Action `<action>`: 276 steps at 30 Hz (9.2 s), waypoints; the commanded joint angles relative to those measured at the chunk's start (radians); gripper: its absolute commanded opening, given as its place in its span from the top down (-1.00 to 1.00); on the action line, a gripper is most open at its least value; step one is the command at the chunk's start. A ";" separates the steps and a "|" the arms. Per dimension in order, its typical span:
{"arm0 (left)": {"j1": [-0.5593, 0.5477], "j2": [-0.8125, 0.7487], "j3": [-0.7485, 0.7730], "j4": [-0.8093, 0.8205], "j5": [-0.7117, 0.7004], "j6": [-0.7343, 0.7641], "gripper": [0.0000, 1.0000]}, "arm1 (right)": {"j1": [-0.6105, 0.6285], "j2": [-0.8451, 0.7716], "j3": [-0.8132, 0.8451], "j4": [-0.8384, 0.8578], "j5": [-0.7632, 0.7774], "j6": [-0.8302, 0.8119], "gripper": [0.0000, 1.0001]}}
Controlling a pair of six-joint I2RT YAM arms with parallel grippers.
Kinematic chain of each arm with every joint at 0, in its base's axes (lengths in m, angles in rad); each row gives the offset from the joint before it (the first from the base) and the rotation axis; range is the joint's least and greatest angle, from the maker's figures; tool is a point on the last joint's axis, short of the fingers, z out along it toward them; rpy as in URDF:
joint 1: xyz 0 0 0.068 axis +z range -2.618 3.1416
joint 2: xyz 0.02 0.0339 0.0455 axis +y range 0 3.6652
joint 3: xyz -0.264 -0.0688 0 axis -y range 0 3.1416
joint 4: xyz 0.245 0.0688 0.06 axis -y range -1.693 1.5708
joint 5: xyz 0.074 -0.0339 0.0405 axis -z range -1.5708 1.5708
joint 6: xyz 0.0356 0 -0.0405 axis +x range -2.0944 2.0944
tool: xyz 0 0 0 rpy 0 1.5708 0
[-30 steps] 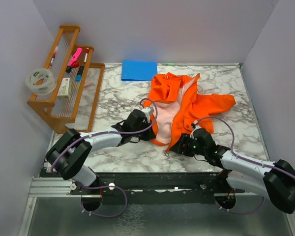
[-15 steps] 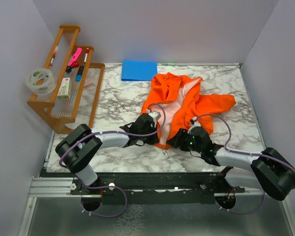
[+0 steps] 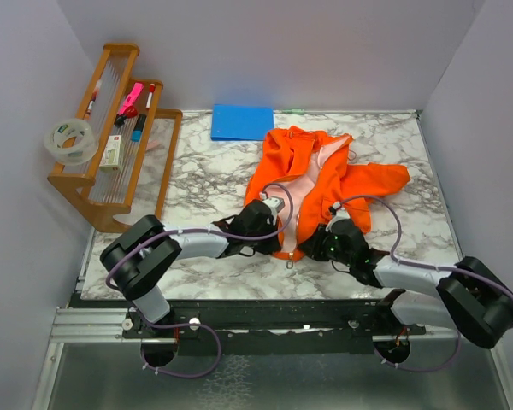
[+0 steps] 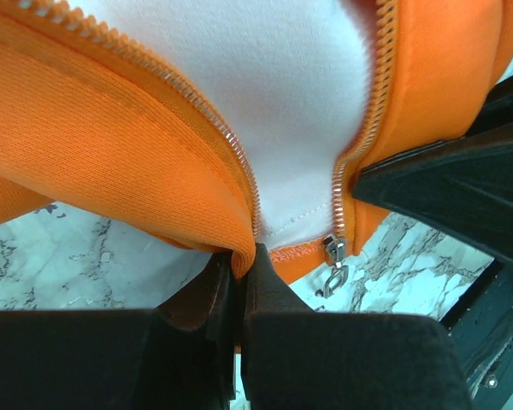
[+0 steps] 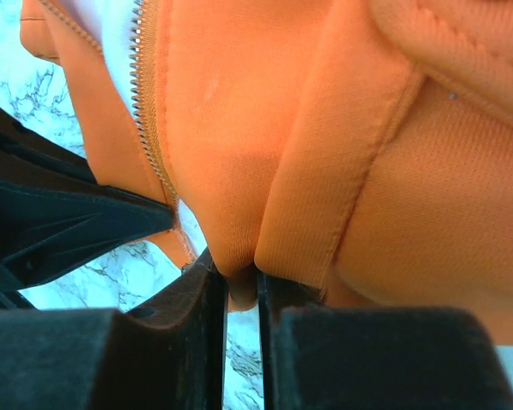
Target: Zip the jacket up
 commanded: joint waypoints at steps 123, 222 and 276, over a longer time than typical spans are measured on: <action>-0.041 -0.216 -0.071 0.136 0.018 -0.038 1.00 | 0.001 -0.561 0.122 -0.496 -0.140 -0.094 0.99; 0.009 -0.458 -0.370 1.111 0.364 -0.234 1.00 | 0.001 -0.736 0.024 0.081 -0.396 -0.039 0.99; 0.009 -0.455 -0.414 1.144 0.322 -0.228 1.00 | 0.001 -0.749 0.049 0.056 -0.371 -0.031 1.00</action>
